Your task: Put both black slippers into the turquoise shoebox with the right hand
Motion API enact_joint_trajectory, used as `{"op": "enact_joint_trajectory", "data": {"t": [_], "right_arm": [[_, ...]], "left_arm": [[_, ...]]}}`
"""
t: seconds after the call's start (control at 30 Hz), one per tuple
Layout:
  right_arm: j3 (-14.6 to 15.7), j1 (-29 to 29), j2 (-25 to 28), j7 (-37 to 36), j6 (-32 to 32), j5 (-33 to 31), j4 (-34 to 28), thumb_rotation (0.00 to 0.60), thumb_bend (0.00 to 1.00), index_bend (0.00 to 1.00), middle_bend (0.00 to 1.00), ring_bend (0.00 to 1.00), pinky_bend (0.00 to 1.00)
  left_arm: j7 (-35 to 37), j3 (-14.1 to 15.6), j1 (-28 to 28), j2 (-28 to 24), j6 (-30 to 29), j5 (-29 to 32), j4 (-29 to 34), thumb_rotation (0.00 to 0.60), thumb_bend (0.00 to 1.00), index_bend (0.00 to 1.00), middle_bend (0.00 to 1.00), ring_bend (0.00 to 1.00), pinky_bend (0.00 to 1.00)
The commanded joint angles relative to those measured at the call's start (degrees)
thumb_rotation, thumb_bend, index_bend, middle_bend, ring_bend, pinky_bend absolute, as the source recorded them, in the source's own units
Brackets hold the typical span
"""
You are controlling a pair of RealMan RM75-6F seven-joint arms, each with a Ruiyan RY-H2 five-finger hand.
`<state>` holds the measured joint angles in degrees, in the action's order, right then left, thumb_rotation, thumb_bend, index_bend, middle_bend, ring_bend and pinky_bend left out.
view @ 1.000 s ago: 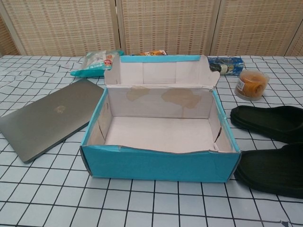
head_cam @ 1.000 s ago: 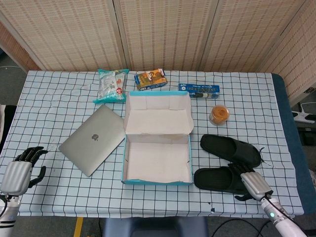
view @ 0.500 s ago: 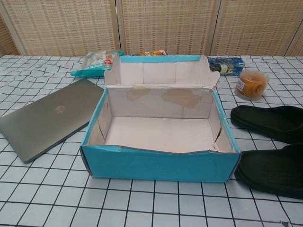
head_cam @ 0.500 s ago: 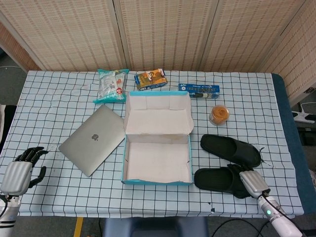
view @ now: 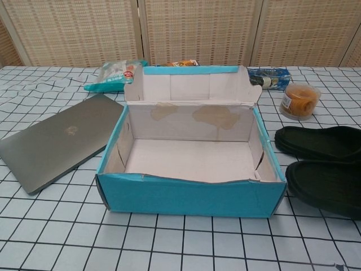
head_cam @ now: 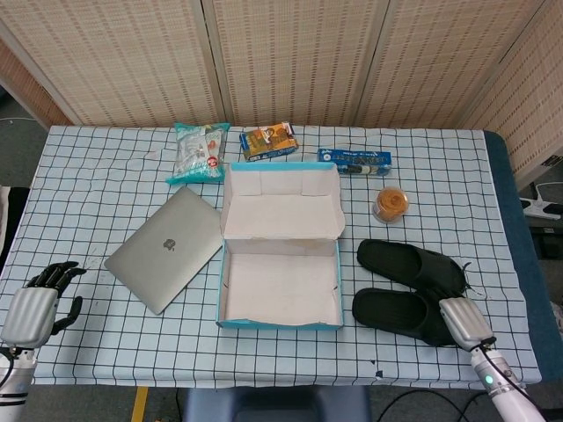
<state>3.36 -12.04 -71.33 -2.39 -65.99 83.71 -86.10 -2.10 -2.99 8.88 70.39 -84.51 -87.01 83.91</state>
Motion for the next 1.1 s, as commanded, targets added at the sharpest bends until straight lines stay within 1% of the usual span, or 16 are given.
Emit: {"op": "enact_joint_trajectory", "data": {"t": [0.03,0.17,0.27,0.33,0.47,0.57,0.67,0.8,0.97,1.1], "right_arm": [[-0.3,1.6,3.8,0.0,-4.1,1.5,-3.9,0.600,0.05,0.58,0.59,0.44,0.41],[-0.3,3.2,10.0,3.2,-7.5,1.4,-10.5,0.600,0.05,0.58,0.60,0.44,0.42],[-1.1,4.1,14.6,7.1,-10.1,0.4,-16.6,0.600,0.05,0.58,0.60,0.44,0.42],[-2.0,3.8,17.1,7.9,-10.8,0.4,-21.2,0.600,0.05,0.58,0.60,0.44,0.42],[-4.2,0.3,20.5,8.0,-7.3,0.5,-28.7,0.600,0.05,0.59,0.60,0.44,0.42],[-6.5,-4.4,20.9,9.4,-1.3,-2.1,-32.9,0.600,0.05,0.59,0.60,0.44,0.42],[-9.1,-9.6,18.6,12.3,4.7,-6.3,-34.9,0.600,0.05,0.59,0.60,0.44,0.42],[-12.0,-15.9,11.9,18.8,9.1,-12.5,-35.1,0.600,0.05,0.59,0.60,0.44,0.42],[-14.0,-22.5,3.9,26.3,11.4,-20.9,-34.0,0.600,0.05,0.59,0.60,0.44,0.42],[-15.4,-27.2,-2.3,31.7,10.4,-27.6,-32.5,0.600,0.05,0.59,0.60,0.44,0.42]], "left_arm": [[0.3,0.0,0.0,-0.1,0.1,0.2,0.3,0.600,0.46,0.28,0.20,0.18,0.37],[0.1,0.0,-0.1,-0.2,-0.1,0.0,0.3,0.600,0.46,0.28,0.20,0.18,0.37],[0.1,0.0,-0.1,-0.1,-0.2,0.0,0.4,0.600,0.46,0.28,0.20,0.18,0.37],[0.0,0.0,-0.1,-0.2,-0.4,-0.3,0.6,0.600,0.46,0.28,0.20,0.18,0.37],[-0.2,0.1,-0.2,-0.3,-0.6,-0.4,0.7,0.600,0.45,0.28,0.20,0.18,0.37],[0.2,0.0,-0.2,-0.4,-0.6,-0.3,0.9,0.600,0.45,0.28,0.20,0.18,0.37],[0.2,0.0,-0.2,-0.3,-0.5,-0.3,0.5,0.600,0.46,0.28,0.20,0.18,0.37],[0.5,0.1,0.0,-0.3,0.1,0.0,0.5,0.600,0.46,0.28,0.20,0.18,0.37],[0.5,0.2,0.0,-0.4,-0.1,-0.5,0.3,0.600,0.46,0.28,0.20,0.18,0.37],[0.8,0.2,0.0,-0.5,-0.2,-0.6,0.4,0.600,0.45,0.28,0.20,0.18,0.37]]}}
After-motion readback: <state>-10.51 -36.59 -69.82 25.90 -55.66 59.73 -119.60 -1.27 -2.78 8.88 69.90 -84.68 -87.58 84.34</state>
